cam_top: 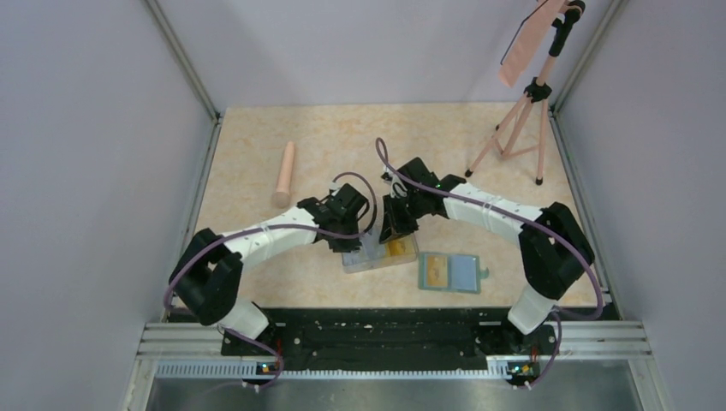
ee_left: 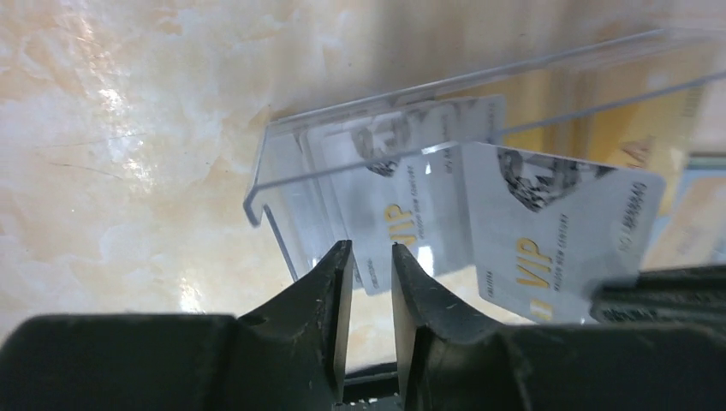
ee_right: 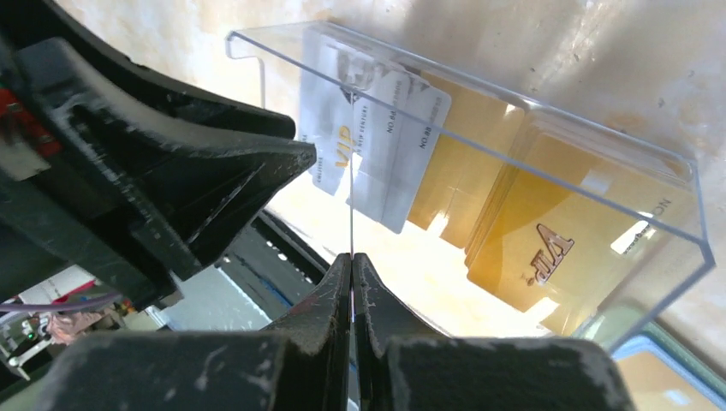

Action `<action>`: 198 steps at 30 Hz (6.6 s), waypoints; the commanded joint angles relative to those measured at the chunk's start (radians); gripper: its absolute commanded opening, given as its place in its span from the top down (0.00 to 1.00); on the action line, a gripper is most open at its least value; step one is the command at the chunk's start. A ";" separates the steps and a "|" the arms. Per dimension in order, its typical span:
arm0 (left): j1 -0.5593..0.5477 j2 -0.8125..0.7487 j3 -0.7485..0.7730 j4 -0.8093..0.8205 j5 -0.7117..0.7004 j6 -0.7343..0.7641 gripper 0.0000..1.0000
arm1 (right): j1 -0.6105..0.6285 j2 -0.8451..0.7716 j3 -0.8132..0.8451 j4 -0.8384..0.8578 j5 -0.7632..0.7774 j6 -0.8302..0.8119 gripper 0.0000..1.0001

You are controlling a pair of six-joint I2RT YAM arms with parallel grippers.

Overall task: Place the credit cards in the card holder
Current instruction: Pick up the credit card from the storage box, then insert the credit card into the card holder.

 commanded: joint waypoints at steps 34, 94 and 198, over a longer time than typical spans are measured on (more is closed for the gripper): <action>0.085 -0.613 -0.393 0.666 0.189 -0.269 0.45 | -0.205 -0.415 -0.083 0.084 -0.263 0.154 1.00; 0.128 -0.466 -0.137 0.200 0.329 -0.062 1.00 | -0.286 -0.290 -0.197 -0.166 0.038 -0.110 0.38; -0.176 -0.131 -0.107 0.513 0.402 -0.252 1.00 | -0.704 -0.362 -0.562 -0.168 0.045 0.033 0.27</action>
